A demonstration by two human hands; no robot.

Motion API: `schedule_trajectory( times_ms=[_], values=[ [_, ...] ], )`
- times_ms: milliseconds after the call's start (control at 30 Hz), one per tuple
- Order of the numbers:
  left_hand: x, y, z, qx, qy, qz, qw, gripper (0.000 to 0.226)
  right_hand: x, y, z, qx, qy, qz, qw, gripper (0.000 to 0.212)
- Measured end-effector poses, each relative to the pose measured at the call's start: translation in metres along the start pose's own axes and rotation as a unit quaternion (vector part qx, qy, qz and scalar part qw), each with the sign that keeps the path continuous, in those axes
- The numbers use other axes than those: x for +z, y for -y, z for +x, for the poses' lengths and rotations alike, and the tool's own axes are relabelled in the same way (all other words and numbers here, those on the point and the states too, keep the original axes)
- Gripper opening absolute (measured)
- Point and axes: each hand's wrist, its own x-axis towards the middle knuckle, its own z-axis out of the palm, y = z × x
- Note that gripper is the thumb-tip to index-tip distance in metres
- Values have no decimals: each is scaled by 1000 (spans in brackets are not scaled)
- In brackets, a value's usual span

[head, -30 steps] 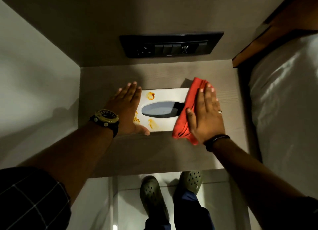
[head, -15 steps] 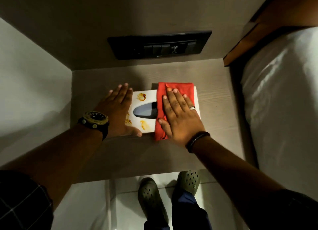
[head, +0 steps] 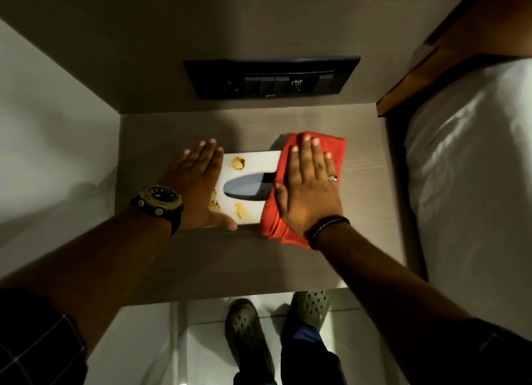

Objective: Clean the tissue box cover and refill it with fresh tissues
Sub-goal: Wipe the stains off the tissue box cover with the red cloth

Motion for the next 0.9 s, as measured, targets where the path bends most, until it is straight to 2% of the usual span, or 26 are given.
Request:
schedule_trajectory(
  times_ms=[100, 233, 300, 500, 567, 667, 767, 833, 900],
  values=[
    [-2, -1, -1, -6, 5, -6, 1000, 147, 6, 10, -17, -81, 18, -15, 996, 67],
    [-4, -3, -4, -7, -5, -10, 1000, 145, 7, -12, -25, -148, 9, -22, 989, 65],
    [-3, -3, -3, -9, -8, -9, 1000, 145, 5, -20, -21, -135, 3, -16, 991, 67],
    [-3, 0, -2, 3, -16, -12, 1000, 145, 1, -1, 3, -9, -17, 16, 1000, 71],
    [-3, 0, -3, 6, -20, -14, 1000, 144, 1, 10, 6, -21, -13, 18, 1000, 71],
    [-4, -2, -4, 6, -19, -10, 1000, 144, 2, 12, 2, -101, 7, 1, 995, 69],
    [-6, -1, -5, 3, -16, -11, 1000, 144, 2, 9, 1, -134, 5, 4, 991, 68],
    [-5, -1, -4, 3, -14, -14, 1000, 144, 0, 7, 1, -132, -16, 63, 989, 68],
    [-4, 0, -3, 3, -7, -15, 1000, 144, -4, -5, -1, -81, -42, 148, 985, 67]
  ],
)
